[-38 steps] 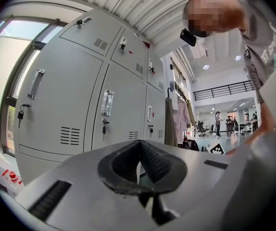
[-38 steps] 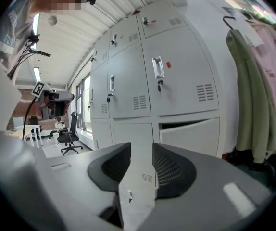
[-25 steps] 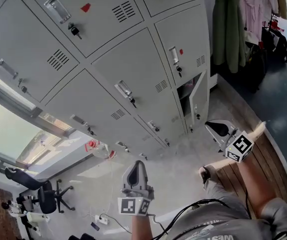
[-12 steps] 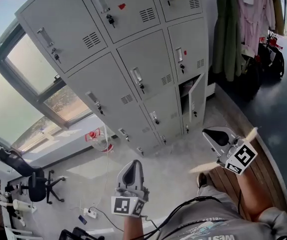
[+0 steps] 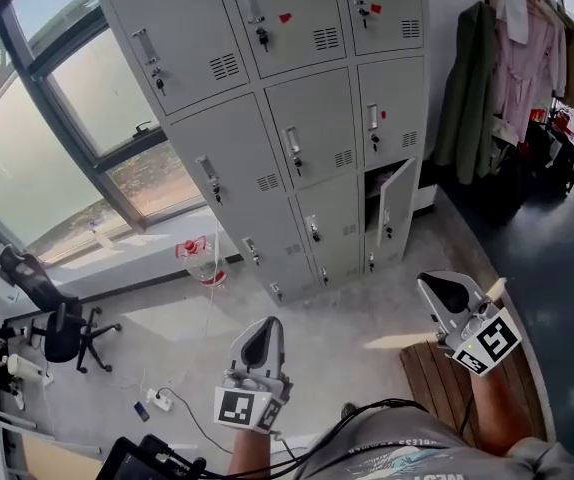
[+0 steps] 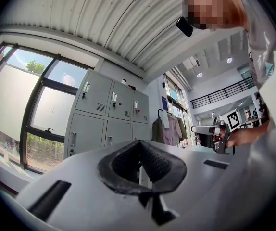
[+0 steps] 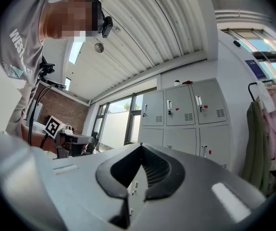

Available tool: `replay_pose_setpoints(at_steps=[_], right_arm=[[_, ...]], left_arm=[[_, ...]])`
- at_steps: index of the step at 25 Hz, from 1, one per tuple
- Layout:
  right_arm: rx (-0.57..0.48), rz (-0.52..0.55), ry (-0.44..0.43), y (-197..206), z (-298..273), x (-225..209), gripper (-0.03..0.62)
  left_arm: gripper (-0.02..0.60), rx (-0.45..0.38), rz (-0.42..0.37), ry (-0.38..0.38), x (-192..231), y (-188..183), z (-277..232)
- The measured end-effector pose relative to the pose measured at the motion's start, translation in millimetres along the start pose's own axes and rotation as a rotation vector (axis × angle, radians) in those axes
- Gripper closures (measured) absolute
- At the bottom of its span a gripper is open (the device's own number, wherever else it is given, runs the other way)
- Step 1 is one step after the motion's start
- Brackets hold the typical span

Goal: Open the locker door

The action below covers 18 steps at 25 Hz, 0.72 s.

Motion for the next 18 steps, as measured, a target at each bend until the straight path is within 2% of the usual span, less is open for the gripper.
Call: replay_pose_setpoints(at_steps=[5,18], right_arm=[[-0.014,-0.005,-0.024,-30.8,50.1,15.3,0.6],[-0.008,-0.061,-0.077,-106.0,221.8,53.8,0.6]], left_arm=[[0.575,0.008,-0.032,-0.018,-52.2,-17.9,31.0],[0.575,0.011,-0.09,-0.088,-226.5,-65.7,132.1]])
Point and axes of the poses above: the fingertips, and each gripper's own axes: z backward along the fingers, x to its left, y out of its underside, the point moved 9 cm from there along z, backward along the fingers, and after that the axes turned 13 degrees about -x, right-handed, at the moved point
